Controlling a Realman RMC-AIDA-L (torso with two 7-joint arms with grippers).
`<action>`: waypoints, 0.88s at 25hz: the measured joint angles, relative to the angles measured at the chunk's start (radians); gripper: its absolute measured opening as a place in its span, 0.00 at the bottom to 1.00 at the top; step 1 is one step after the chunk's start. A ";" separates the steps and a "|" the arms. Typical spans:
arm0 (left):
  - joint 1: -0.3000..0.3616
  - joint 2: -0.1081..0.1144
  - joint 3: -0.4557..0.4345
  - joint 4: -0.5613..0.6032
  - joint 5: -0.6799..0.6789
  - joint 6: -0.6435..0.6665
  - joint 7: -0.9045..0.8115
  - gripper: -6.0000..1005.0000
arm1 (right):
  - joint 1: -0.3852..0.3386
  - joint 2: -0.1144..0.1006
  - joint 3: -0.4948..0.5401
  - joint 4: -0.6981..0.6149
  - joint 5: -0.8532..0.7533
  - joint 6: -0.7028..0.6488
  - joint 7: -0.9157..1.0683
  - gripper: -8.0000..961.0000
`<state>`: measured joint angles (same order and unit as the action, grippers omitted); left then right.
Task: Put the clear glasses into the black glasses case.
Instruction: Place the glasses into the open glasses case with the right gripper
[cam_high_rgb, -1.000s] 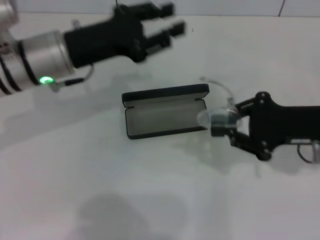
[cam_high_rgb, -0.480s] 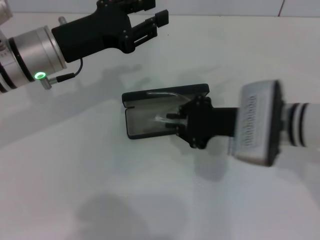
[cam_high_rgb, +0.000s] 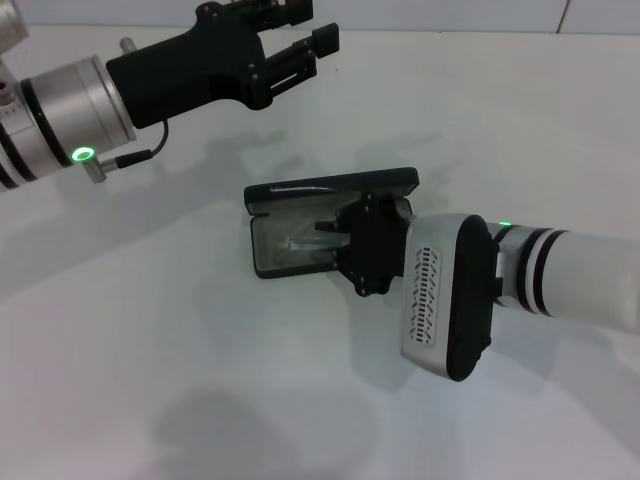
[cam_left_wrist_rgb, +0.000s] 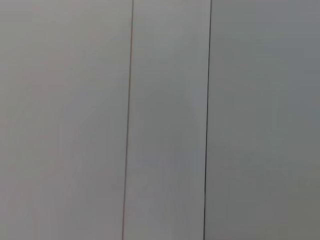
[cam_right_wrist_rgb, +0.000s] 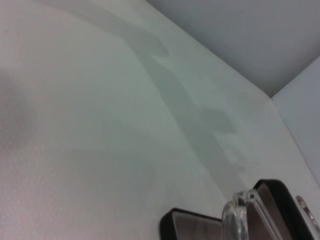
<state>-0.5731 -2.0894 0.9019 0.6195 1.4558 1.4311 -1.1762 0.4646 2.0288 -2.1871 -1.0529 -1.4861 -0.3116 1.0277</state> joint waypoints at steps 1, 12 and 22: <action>0.000 0.000 0.000 0.000 0.000 0.000 0.000 0.48 | -0.002 0.000 -0.001 -0.005 0.000 0.001 0.000 0.26; -0.001 0.001 0.000 -0.004 0.001 0.000 0.000 0.48 | -0.010 0.001 -0.036 -0.002 -0.016 0.074 0.001 0.31; 0.010 0.003 0.000 -0.004 0.003 0.008 0.000 0.48 | -0.100 -0.012 0.010 -0.100 -0.065 -0.096 0.006 0.55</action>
<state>-0.5632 -2.0862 0.9020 0.6151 1.4588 1.4387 -1.1765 0.3646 2.0171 -2.1774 -1.1527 -1.5515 -0.4081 1.0341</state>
